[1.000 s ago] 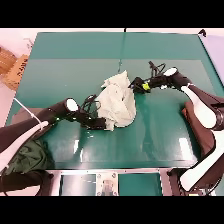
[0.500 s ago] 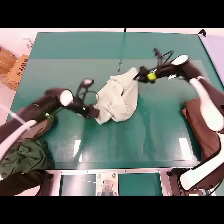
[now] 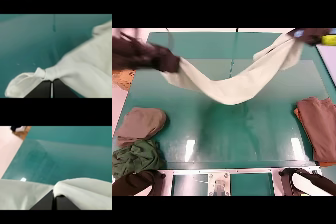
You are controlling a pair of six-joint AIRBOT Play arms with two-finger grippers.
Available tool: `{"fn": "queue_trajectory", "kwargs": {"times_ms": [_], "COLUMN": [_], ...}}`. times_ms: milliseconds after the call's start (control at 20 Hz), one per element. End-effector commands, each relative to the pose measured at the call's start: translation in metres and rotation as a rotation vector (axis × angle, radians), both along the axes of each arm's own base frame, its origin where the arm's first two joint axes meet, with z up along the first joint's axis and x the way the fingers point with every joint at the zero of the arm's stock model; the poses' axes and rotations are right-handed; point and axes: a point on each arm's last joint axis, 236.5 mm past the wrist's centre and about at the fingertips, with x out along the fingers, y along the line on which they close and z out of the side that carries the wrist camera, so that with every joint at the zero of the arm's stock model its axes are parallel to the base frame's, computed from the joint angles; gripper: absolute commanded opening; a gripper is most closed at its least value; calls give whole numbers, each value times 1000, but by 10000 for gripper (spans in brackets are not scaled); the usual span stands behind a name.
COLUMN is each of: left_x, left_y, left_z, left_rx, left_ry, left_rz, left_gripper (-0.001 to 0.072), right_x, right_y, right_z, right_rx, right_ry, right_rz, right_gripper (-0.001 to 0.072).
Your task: Fold the shirts.
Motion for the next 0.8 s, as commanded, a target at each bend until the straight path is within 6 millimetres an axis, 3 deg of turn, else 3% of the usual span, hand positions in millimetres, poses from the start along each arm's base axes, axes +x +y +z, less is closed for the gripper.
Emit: {"fn": "queue_trajectory", "kwargs": {"times_ms": [0,50,150,250,300,350,450,650,750], "left_x": [-14,-16,-16,-9,-4,2,10,13,21], "left_y": [64,78,84,79,74,70,55,34,33], "left_z": [62,69,75,61,44,16,-52,-205,-263], "left_rx": [128,172,194,213,234,269,327,201,113], "left_ry": [-125,-144,-164,-133,-95,-30,129,515,649], "left_rz": [146,176,183,174,164,152,104,22,6], "left_gripper": [21,21,21,21,21,21,21,21,21], "right_x": [-67,-79,-97,-97,-87,-73,-37,26,42], "right_y": [-30,-40,-51,-52,-53,-55,-62,-77,-80], "right_z": [57,64,73,64,48,25,-41,-201,-273], "right_rx": [-95,-116,-136,-133,-133,-132,-133,-136,-136], "right_ry": [-159,-183,-211,-183,-138,-76,74,385,546], "right_rz": [-190,-244,-307,-310,-307,-304,-303,-312,-309], "right_gripper": [17,17,17,18,17,18,17,17,17]}}
